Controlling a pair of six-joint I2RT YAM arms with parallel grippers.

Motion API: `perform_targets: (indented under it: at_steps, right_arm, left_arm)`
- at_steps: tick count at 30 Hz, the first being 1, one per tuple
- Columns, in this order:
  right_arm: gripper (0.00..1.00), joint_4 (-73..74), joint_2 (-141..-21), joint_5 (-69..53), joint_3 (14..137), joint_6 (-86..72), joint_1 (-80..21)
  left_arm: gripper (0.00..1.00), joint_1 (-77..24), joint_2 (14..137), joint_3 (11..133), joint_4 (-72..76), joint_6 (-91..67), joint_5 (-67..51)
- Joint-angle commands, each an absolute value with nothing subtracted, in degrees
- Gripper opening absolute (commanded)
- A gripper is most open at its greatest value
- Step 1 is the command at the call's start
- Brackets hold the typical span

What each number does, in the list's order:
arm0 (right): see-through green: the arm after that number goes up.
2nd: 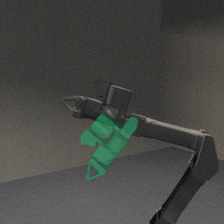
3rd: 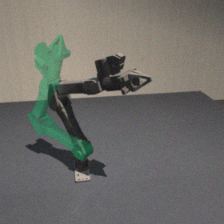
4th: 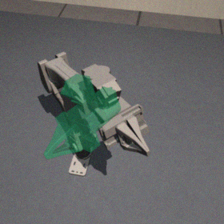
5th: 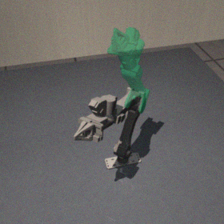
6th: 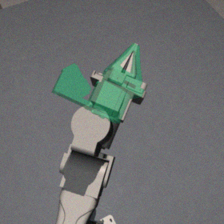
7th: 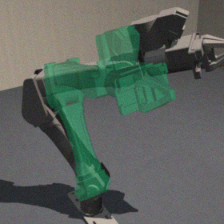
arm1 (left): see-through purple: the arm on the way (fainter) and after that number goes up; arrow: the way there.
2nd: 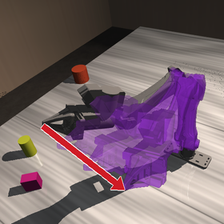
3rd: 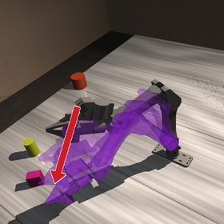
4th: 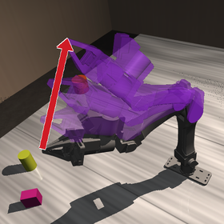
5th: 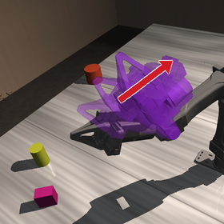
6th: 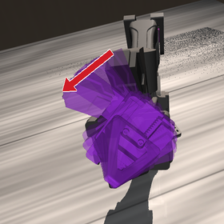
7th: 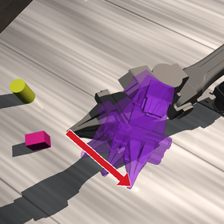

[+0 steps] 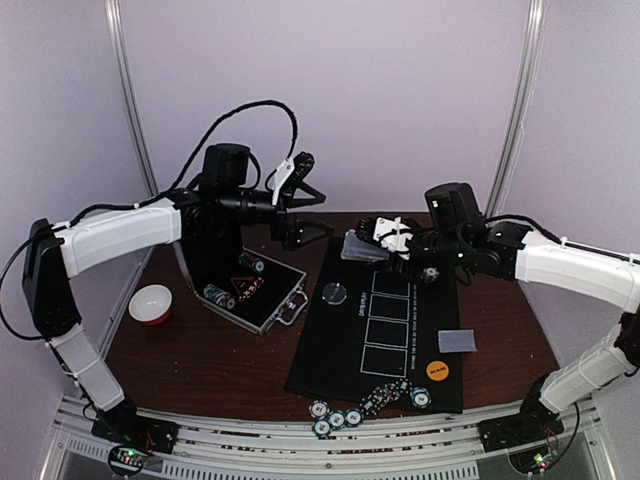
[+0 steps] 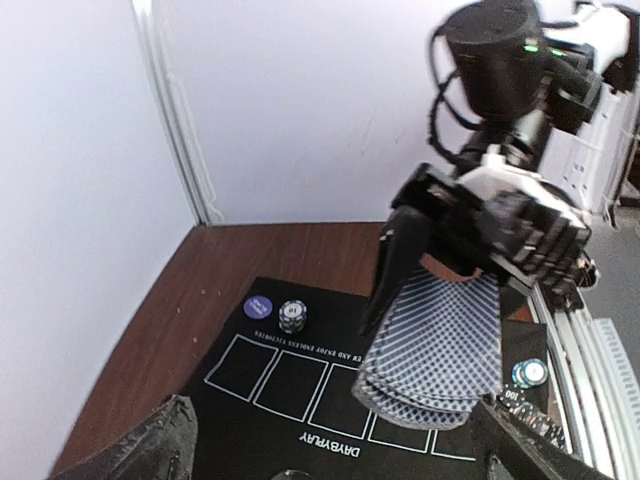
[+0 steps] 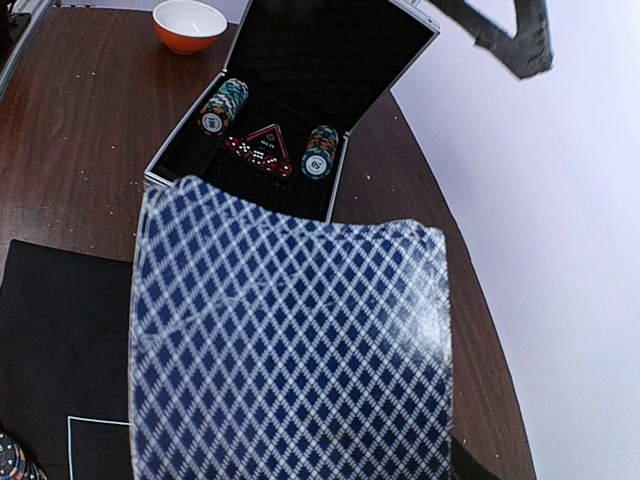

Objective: Distribute texas hold em gaming equipment
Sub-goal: Pass from the right arm to the left

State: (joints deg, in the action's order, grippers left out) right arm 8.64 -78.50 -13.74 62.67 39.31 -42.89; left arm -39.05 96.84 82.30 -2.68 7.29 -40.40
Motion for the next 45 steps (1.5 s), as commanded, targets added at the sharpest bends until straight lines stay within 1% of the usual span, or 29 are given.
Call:
perform_targets:
  at_steps: [1,3,8,14,21,29,37,39,42,43,45]
  right_arm:
    - [0.49,10.96,-78.96,-16.29,65.59,39.86,-43.24]
    - [0.49,11.44,-79.18,-16.43,66.14,40.06,-43.32]
    - [0.49,11.69,-79.26,-16.07,67.01,40.28,-43.88]
    - [0.49,11.68,-79.7,-15.58,67.39,40.34,-44.85]
    - [0.48,11.64,-80.69,-15.21,68.48,40.67,-45.59]
    - [0.48,11.1,-82.1,-14.96,69.84,40.96,-45.88]
    - [0.47,10.74,-83.12,-14.37,70.99,41.17,-46.22]
    - [0.47,10.89,-83.19,-14.03,71.18,41.13,-46.25]
    - [0.47,10.82,-83.19,-13.8,71.32,41.22,-46.29]
    - [0.47,10.81,-83.27,-13.73,71.43,41.24,-46.29]
    - [0.47,10.73,-83.4,-13.67,71.53,41.14,-46.24]
  left_arm:
    - [0.98,-39.47,93.13,78.94,-1.44,27.58,-48.61]
    - [0.98,-39.53,92.74,78.16,-2.17,31.43,-51.71]
    - [0.98,-40.83,96.19,83.23,-9.34,35.26,-48.77]
    - [0.98,-42.11,97.97,85.65,-11.86,34.45,-50.09]
    - [0.98,-42.76,100.37,87.05,-11.41,31.4,-48.79]
    - [0.98,-43.54,102.56,89.77,-15.94,33.38,-49.35]
    - [0.98,-44.03,104.52,91.89,-16.17,34.02,-44.58]
    - [0.95,-44.03,104.5,92.02,-16.33,34.05,-44.84]
    - [0.85,-44.12,104.73,92.26,-17.4,34.64,-44.97]
    - [0.83,-44.12,104.84,92.37,-17.7,34.7,-44.84]
    - [0.83,-44.11,105.07,92.5,-18.26,34.97,-44.66]
